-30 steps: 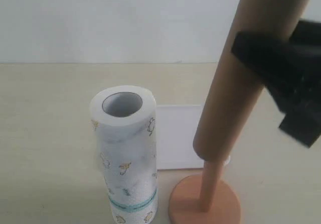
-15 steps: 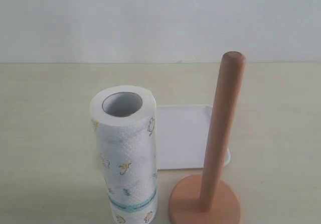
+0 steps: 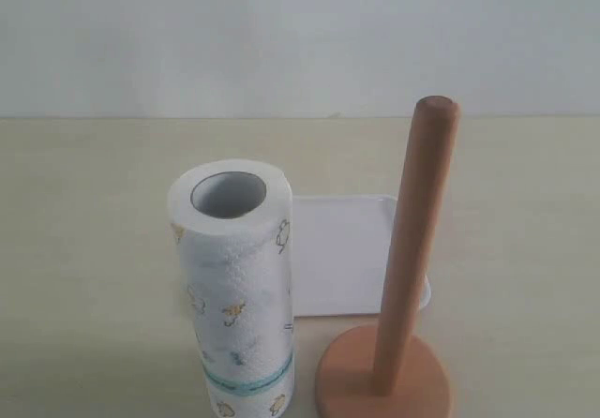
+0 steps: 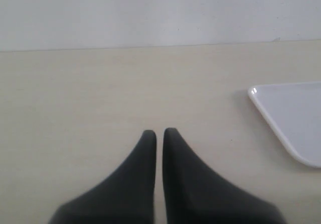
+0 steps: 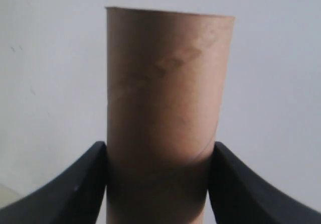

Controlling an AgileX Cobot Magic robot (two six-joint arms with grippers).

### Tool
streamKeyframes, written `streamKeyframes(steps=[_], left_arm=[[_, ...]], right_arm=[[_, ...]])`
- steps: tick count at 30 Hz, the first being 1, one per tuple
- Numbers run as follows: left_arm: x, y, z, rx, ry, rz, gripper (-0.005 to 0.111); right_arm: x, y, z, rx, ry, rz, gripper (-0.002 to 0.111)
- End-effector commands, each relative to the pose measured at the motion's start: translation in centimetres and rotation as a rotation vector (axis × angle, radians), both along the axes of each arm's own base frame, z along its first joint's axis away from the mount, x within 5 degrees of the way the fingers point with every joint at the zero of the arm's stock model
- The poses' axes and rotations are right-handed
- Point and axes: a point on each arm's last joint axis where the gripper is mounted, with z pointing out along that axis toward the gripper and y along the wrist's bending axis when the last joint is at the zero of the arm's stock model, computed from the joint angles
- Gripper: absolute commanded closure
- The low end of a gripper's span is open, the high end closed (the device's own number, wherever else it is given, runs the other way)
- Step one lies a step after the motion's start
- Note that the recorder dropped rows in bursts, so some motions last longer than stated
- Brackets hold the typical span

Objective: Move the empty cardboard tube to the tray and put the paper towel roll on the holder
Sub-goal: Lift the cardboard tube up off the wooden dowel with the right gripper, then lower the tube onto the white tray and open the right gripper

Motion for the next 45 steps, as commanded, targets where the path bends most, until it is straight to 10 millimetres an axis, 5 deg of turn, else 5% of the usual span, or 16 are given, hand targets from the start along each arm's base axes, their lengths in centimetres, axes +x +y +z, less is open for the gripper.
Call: streamKeyframes(steps=[1, 5, 11, 18, 22, 26, 37, 45], left_arm=[[0.0, 0.0, 0.0, 0.003, -0.007, 0.002, 0.103], [0.0, 0.0, 0.0, 0.003, -0.007, 0.002, 0.103], [0.0, 0.0, 0.0, 0.003, -0.007, 0.002, 0.103], [0.0, 0.0, 0.0, 0.003, -0.007, 0.002, 0.103], [0.0, 0.0, 0.0, 0.003, -0.007, 0.002, 0.103], [0.0, 0.0, -0.1, 0.003, -0.005, 0.002, 0.103], [0.0, 0.0, -0.1, 0.003, -0.005, 0.002, 0.103], [0.0, 0.0, 0.0, 0.003, -0.007, 0.002, 0.103]], right_arm=[[6.0, -1.3, -3.8, -0.035, 0.257, -0.149, 0.108], [11.1, -2.1, -7.7, -0.108, 0.500, -0.195, 0.108], [17.9, 0.0, -12.2, -0.223, 0.877, -0.006, 0.108], [22.9, 2.0, -11.0, -0.290, 1.103, 0.231, 0.108], [25.6, 3.2, -8.3, -0.252, 1.014, 0.255, 0.108], [26.0, 6.1, -7.5, -0.321, 0.954, 0.282, 0.108], [23.3, 17.0, -10.7, -0.863, 0.837, 0.379, 0.108], [22.9, 21.3, -14.7, -1.069, 0.816, 0.468, 0.108]])
